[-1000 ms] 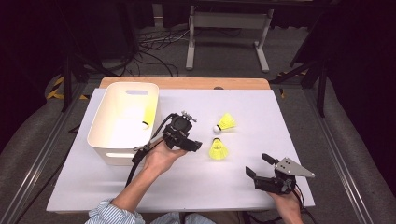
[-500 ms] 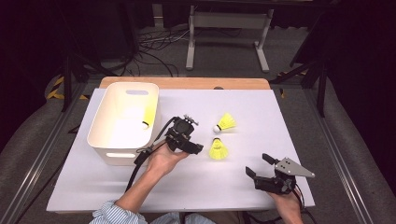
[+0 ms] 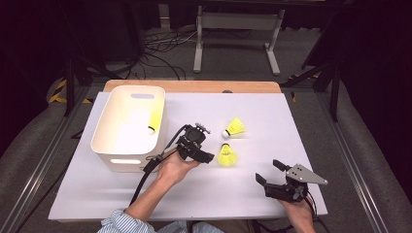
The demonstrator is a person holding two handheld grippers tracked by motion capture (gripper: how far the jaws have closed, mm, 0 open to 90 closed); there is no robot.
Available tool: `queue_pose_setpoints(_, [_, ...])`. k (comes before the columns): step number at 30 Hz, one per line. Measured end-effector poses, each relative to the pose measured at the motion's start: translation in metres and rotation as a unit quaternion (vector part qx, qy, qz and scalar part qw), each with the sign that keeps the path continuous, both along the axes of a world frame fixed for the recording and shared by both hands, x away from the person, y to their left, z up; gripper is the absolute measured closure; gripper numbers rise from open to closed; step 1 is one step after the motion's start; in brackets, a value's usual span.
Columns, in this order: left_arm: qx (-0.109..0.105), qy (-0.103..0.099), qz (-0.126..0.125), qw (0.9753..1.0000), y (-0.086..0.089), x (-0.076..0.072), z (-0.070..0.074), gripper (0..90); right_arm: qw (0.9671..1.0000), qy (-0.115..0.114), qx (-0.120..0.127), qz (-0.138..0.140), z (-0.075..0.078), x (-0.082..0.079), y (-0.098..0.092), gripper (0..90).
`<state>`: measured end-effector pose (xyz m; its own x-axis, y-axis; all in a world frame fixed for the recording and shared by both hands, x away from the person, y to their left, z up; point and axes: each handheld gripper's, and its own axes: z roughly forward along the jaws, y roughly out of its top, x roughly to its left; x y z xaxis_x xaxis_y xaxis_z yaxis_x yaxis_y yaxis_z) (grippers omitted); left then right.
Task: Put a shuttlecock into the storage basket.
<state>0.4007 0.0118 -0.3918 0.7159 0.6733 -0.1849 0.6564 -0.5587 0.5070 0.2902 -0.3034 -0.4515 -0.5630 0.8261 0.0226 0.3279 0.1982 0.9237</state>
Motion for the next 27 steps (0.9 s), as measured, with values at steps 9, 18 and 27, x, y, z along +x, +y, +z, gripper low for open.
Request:
queue_pose_setpoints(9, [0.017, 0.005, -0.011, 0.9998, -0.007, 0.001, -0.008, 40.1, 1.0000, 0.001, -0.001, 0.000, 0.000, 0.000, 0.000, 15.9])
queue_pose_setpoints(18, [0.016, 0.008, -0.016, 0.9997, -0.012, 0.003, -0.013, 41.0, 1.0000, 0.001, -0.001, 0.000, 0.000, 0.000, 0.000, 15.9])
queue_pose_setpoints(27, [0.021, 0.012, -0.020, 0.9995, -0.018, 0.005, -0.018, 41.8, 1.0000, 0.003, -0.001, 0.002, 0.000, 0.000, 0.000, 15.9])
